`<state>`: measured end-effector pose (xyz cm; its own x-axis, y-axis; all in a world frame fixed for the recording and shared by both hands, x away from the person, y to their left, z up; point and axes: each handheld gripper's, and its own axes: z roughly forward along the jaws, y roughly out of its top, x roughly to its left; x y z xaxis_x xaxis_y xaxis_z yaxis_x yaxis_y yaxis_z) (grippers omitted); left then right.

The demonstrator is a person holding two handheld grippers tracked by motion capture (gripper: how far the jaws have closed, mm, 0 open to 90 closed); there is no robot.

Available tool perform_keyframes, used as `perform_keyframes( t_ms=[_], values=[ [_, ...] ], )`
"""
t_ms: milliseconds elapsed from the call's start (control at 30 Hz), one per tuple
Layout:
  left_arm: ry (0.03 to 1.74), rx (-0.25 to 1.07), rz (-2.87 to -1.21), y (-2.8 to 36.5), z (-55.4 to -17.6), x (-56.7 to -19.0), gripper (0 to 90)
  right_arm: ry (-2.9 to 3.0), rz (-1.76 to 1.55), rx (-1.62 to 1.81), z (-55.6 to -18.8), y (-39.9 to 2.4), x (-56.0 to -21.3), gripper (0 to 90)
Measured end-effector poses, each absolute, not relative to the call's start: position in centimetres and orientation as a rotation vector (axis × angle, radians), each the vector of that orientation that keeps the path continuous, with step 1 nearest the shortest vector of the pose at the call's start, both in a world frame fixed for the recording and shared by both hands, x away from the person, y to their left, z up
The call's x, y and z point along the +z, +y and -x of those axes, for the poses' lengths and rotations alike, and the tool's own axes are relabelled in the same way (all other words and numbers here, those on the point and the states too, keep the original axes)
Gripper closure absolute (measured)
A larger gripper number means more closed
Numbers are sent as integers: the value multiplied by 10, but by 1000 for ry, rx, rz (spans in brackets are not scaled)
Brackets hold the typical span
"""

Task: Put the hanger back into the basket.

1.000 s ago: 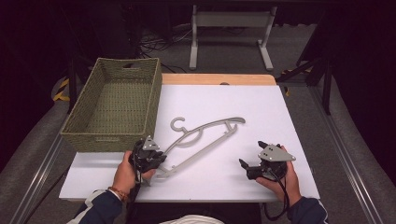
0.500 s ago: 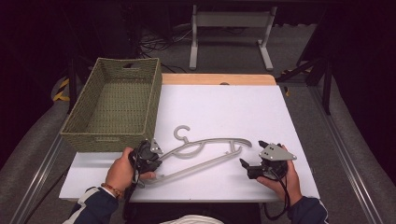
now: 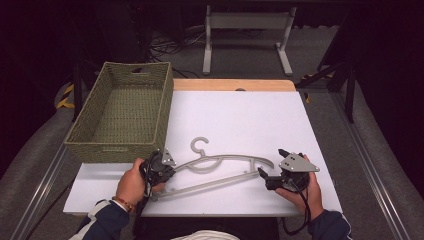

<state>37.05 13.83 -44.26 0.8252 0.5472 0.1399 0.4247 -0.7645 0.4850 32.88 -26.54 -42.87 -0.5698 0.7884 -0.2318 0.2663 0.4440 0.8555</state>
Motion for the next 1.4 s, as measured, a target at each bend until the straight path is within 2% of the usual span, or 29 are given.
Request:
perform_keyframes(
  t_ms=[233,367,533,733,1400],
  values=[
    [673,522,-2488,135,-365,-443,828,1945,-903,1084,-328,-280,-417,92],
    [648,665,-2413,137,-359,-438,827,1793,-978,1138,-325,-298,-408,92],
    [625,777,-2326,138,-352,-430,828,1732,-1023,1140,-326,-307,-406,93],
    [613,800,-2241,144,-348,-418,828,1644,-1021,1160,-320,-311,-398,94],
    [622,808,-2039,145,-353,-380,827,1699,-1035,1119,-324,-309,-407,92]
  ],
)
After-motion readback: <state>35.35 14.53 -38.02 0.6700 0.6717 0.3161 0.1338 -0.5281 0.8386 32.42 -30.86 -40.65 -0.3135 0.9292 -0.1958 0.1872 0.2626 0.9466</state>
